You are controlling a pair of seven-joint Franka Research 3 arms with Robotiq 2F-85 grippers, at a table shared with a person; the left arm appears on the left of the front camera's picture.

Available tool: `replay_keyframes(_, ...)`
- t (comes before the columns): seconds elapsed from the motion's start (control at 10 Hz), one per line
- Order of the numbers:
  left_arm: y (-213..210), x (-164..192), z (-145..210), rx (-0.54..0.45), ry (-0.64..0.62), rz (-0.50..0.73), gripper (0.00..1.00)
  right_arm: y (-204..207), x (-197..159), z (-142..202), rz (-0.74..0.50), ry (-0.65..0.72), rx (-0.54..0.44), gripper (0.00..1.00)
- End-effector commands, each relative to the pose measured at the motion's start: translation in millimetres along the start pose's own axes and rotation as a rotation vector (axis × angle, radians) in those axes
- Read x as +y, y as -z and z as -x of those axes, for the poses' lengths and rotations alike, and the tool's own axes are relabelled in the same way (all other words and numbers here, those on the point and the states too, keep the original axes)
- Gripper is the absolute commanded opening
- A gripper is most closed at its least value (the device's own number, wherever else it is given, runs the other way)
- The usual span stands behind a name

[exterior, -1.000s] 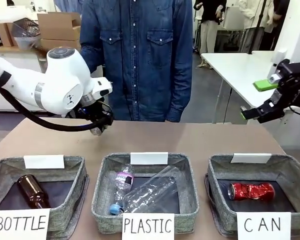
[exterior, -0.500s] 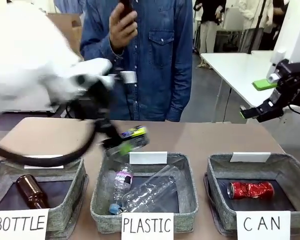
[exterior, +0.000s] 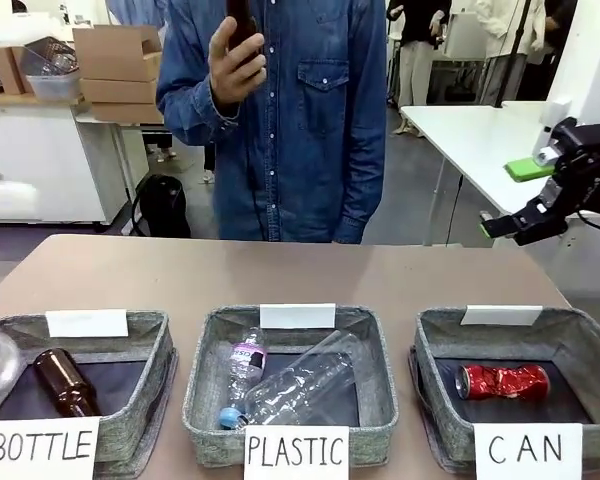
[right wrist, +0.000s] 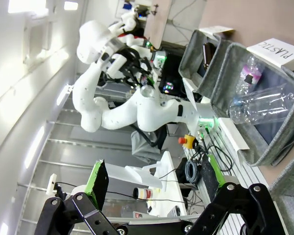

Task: Sort the can waste into the basket.
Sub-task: Pick up the can waste from the table and place it in the right Fabric basket.

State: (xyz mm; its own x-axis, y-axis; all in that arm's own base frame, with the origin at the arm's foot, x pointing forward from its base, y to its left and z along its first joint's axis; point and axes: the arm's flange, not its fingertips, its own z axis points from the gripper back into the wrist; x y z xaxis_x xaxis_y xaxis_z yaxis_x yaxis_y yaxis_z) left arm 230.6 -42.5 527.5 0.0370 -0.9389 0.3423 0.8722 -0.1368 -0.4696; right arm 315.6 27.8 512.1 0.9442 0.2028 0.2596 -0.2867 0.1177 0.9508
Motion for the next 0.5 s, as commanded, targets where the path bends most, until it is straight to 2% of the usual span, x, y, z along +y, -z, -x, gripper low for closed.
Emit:
replay_keyframes(0.0,-47,-5,39,-0.402,-0.295,-0.16,0.0,-1,0,0,0.003,-0.016,0.008,1.0)
replay_keyframes(0.1,0,0,0,0.0,0.0,0.0,0.0,-1,0,0,0.003,-0.016,0.008,1.0)
replay_keyframes(0.2,0,0,0,0.0,0.0,0.0,0.0,-1,0,0,0.003,-0.016,0.008,1.0)
replay_keyframes(0.3,-35,-16,39,-0.143,-0.104,-0.064,0.39,-1,0,0,0.003,-0.016,0.008,1.0)
replay_keyframes(0.4,-48,-4,36,-0.083,-0.065,-0.003,0.39,-1,0,0,0.003,-0.016,0.008,1.0)
